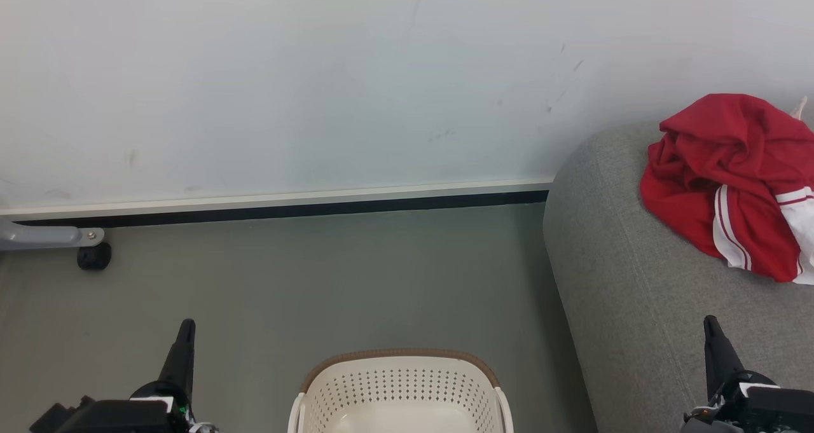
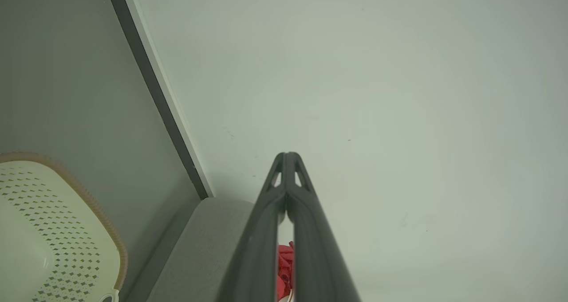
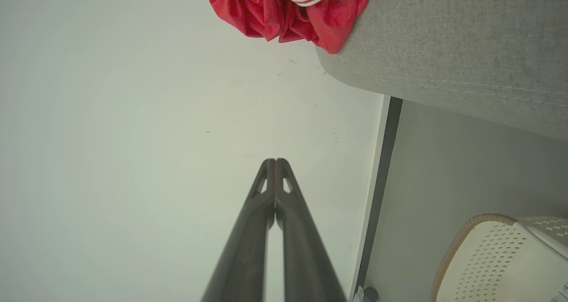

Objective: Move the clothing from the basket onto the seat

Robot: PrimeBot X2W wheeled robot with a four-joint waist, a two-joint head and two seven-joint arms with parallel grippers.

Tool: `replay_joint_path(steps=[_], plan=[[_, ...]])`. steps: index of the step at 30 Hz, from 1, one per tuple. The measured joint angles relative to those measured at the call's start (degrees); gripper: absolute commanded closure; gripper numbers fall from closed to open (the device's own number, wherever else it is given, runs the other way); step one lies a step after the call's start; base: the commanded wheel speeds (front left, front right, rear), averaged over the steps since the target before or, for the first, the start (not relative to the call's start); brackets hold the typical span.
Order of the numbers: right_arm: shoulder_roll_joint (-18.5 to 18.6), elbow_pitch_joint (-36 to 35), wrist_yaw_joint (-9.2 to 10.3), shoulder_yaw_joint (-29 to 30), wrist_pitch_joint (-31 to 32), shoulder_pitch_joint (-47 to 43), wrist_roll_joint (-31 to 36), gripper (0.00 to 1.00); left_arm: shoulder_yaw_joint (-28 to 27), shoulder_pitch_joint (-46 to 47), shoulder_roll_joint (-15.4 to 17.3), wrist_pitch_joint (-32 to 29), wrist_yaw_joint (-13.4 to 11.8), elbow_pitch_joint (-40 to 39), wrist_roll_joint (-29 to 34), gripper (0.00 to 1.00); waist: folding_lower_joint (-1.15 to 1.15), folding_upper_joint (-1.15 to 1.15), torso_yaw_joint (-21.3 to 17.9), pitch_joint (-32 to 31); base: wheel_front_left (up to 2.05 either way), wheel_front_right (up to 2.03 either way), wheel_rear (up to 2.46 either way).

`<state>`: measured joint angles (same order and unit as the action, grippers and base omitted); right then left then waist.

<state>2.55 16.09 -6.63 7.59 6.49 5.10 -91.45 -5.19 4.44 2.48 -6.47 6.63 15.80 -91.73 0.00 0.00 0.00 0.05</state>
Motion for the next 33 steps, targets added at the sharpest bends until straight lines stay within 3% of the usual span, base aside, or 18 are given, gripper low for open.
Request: replay_joint_path(steps=[33], plan=[[-0.01, 0.03, 0.0, 0.0, 0.0, 0.03, -0.05, 1.0, 0.0, 0.0, 0.0, 0.0, 0.01, 0.03, 0.0, 1.0, 0.0, 0.0, 0.0, 0.0, 0.0, 0.0, 0.0]])
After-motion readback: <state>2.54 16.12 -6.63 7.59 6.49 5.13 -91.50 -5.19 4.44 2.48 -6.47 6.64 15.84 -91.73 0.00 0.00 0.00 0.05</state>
